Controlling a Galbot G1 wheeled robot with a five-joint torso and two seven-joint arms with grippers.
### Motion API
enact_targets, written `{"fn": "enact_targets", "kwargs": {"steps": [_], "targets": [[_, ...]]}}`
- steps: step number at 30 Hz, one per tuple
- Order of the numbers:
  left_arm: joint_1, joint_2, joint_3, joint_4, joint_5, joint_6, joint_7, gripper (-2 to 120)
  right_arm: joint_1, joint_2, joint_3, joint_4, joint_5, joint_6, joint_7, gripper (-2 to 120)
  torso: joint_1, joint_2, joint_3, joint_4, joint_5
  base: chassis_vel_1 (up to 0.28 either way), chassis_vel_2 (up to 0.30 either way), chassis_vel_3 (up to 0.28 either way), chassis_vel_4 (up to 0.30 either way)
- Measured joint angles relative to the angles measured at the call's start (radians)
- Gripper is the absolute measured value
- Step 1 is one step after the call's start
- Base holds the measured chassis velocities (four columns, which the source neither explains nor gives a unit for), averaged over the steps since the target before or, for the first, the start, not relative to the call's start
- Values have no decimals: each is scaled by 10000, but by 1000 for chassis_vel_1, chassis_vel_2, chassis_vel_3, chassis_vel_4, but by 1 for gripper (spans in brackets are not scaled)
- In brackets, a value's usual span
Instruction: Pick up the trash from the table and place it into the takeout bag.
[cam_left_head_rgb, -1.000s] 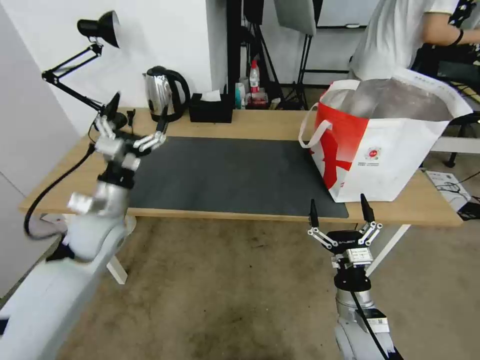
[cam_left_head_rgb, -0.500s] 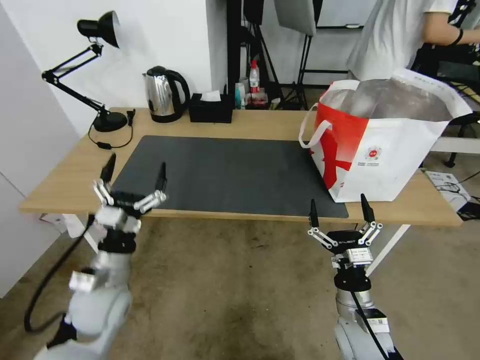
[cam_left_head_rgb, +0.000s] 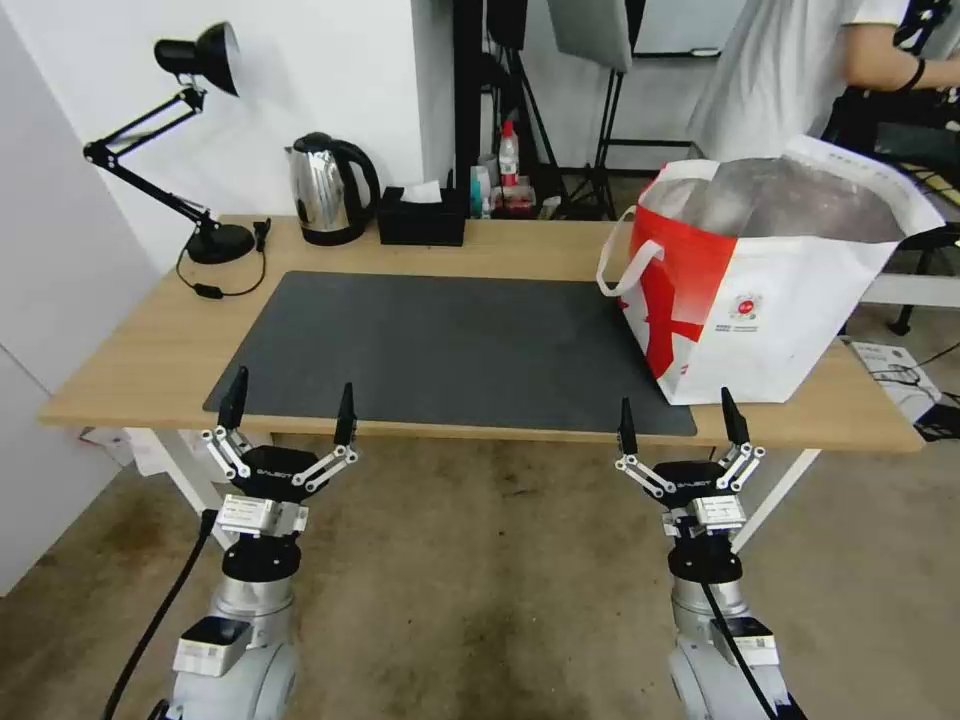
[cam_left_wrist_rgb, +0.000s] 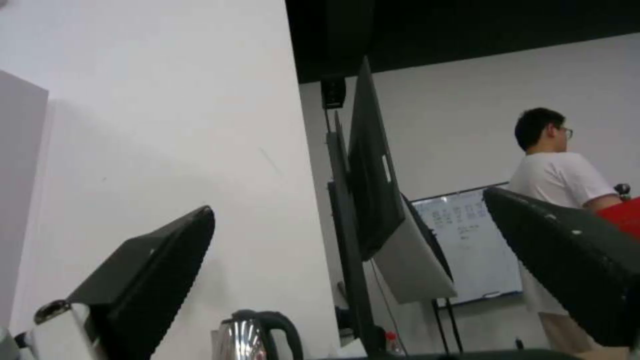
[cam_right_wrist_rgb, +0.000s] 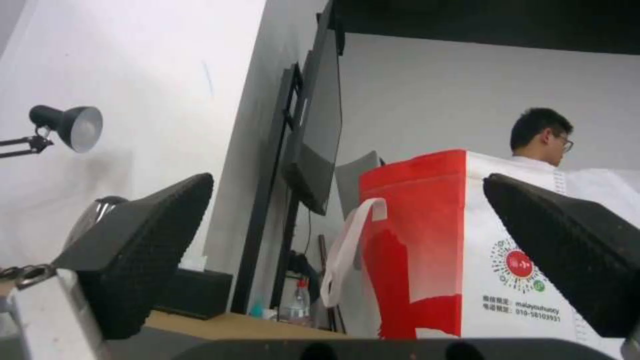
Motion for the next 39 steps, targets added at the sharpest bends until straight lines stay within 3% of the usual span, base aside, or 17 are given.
{"fn": "enact_targets", "kwargs": {"steps": [10,39], "targets": [[224,-276,243,-180,377,6,-61,100,0,1,0,0,0,0,-1,100,1,0,0,0,-1,0,0,0,0],[212,-262,269,-165,390,43,-92,100,0,0,0,0,0,0,0,100,0,0,0,0,-1,0,0,0,0]]}}
